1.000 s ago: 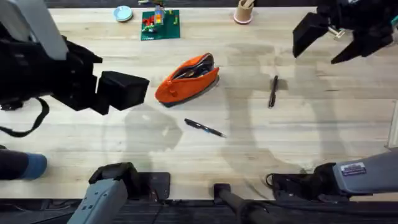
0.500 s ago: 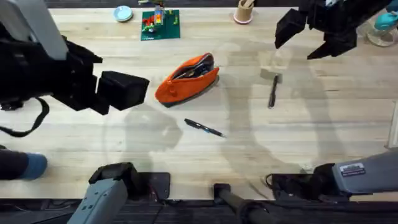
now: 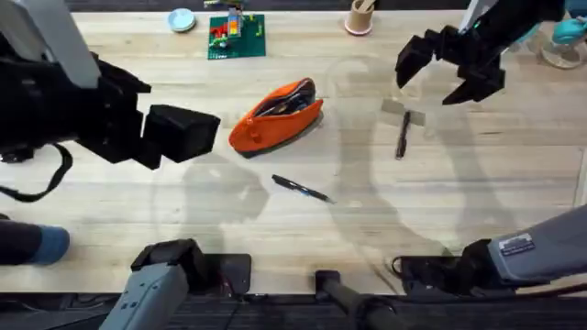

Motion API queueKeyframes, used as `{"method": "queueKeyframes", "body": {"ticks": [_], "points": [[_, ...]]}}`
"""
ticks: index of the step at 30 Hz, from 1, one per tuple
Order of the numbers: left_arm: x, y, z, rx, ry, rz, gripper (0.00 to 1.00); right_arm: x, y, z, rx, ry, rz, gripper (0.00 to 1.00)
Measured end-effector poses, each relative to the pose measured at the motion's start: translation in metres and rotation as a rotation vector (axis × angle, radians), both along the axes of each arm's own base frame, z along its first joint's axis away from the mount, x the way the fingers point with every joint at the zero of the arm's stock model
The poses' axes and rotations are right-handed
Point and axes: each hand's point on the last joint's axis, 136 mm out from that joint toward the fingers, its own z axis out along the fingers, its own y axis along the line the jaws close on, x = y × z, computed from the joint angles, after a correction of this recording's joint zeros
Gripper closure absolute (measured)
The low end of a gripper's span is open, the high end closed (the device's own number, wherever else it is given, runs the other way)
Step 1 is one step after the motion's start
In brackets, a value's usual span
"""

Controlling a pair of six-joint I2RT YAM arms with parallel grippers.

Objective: Unzip the bag, pick up the pens from the table one at a time and place them inside, then zip the bag closed.

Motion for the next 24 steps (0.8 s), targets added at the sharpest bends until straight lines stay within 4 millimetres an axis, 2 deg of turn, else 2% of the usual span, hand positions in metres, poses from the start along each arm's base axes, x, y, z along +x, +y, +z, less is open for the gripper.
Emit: {"method": "queueKeyframes", "body": {"ticks": [24], "points": [[0.0, 0.0, 0.0, 0.0, 0.0, 0.0, 0.006, -0.008, 0.003, -0.052, -0.012, 0.018, -0.08, 0.006]]}}
